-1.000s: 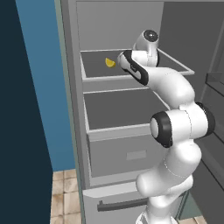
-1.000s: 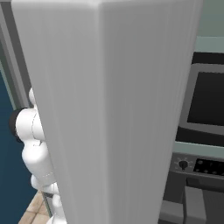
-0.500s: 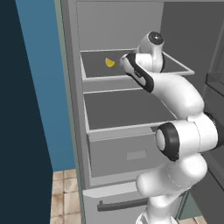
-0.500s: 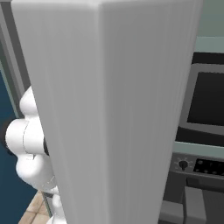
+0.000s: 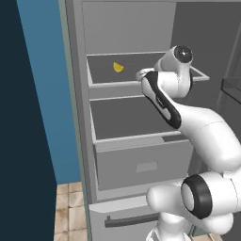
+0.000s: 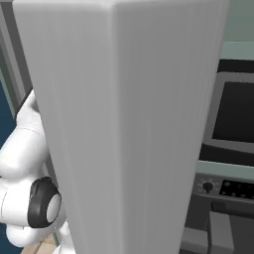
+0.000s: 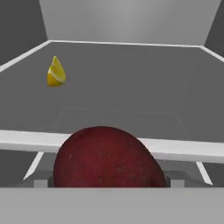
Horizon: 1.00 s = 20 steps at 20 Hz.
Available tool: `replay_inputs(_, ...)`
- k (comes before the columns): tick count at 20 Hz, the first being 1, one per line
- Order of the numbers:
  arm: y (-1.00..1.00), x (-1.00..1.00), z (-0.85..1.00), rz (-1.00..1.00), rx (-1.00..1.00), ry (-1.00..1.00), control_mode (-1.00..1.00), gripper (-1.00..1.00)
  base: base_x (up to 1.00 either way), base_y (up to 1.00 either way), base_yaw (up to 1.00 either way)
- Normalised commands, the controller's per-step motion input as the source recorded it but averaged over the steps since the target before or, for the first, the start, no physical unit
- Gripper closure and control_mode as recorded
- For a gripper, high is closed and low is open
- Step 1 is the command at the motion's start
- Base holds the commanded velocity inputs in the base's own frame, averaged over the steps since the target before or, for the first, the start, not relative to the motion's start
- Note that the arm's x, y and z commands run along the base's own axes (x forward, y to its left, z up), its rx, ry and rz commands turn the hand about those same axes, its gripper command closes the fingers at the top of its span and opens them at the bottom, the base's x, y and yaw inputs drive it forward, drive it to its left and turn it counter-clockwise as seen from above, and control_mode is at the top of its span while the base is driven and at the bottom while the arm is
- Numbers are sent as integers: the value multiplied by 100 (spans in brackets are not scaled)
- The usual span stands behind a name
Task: Move the lemon wedge and potato from the top shelf to the second highest shelf to make space. Then, place the pitcher from the counter on the cleared top shelf.
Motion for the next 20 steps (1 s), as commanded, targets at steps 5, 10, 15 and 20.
replay_inputs(5,-5,-100,2,0,0,9,-100,100,0,0,0)
replay_inputs(10,-30,-100,-19,0,0,7,-100,100,0,0,0)
replay_inputs(15,-47,-57,-58,0,-1,3,-100,100,0,0,0)
replay_inputs(20,-33,-19,-88,0,-3,1,-100,100,0,0,0)
